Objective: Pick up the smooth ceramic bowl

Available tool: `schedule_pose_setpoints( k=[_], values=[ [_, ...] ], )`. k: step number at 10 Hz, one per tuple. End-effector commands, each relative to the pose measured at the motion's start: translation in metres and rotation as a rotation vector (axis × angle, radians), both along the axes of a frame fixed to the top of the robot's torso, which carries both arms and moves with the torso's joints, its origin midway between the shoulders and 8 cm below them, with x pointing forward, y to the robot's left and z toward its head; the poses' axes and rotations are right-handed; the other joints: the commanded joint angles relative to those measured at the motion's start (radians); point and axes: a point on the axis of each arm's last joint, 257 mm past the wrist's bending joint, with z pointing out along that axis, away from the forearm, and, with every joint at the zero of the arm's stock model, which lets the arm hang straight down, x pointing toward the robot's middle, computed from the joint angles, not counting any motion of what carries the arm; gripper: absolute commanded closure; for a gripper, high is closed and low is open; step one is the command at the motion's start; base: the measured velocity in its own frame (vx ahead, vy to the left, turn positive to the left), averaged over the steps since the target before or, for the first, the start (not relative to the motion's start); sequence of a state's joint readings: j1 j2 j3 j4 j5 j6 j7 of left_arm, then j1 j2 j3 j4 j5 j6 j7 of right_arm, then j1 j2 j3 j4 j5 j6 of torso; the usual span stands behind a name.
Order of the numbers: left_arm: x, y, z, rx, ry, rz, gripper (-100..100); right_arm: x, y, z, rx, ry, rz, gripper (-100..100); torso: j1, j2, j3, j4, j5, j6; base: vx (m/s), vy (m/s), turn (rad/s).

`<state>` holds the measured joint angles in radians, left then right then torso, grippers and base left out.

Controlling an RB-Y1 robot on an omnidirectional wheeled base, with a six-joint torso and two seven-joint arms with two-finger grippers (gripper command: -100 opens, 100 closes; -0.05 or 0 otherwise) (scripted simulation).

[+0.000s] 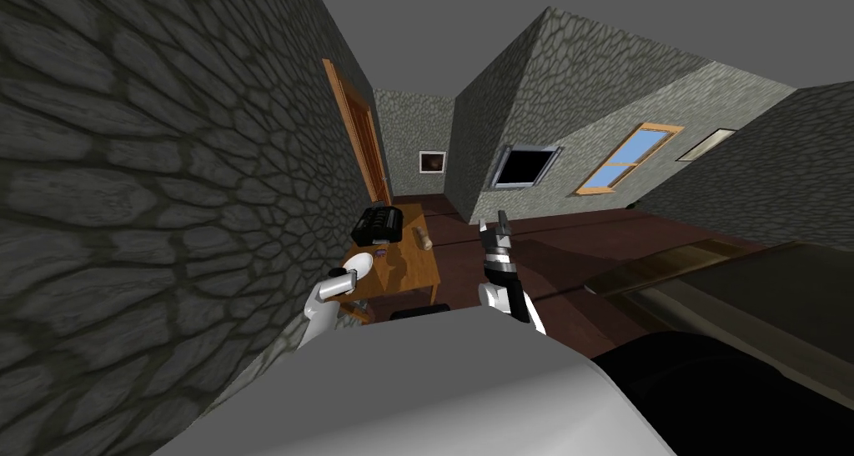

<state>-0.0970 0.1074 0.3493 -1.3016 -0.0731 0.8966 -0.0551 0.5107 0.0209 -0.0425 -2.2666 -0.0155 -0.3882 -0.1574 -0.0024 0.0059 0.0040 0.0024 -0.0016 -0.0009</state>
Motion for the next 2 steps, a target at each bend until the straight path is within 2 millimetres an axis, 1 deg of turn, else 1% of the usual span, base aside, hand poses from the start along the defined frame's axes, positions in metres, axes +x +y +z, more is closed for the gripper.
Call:
schedule_pose_setpoints(
  k=[1,2],
  values=[
    [0.0,0.0,0.0,0.0,0.0,0.0,100,0.0,0.0,0.0,0.0,0.0,0.0,0,0.0,0.0,0.0,0.0,0.0,0.0,-0.024,-0.011,-0.001],
    [-0.0003,-0.0003,0.0003,-0.001,0.002,0.0,0,0.0,0.0,0.0,0.0,0.0,0.0,0,0.001,-0.001,-0.001,0.0,0.0,0.0,0.0,0.0,0.0]
  ],
)
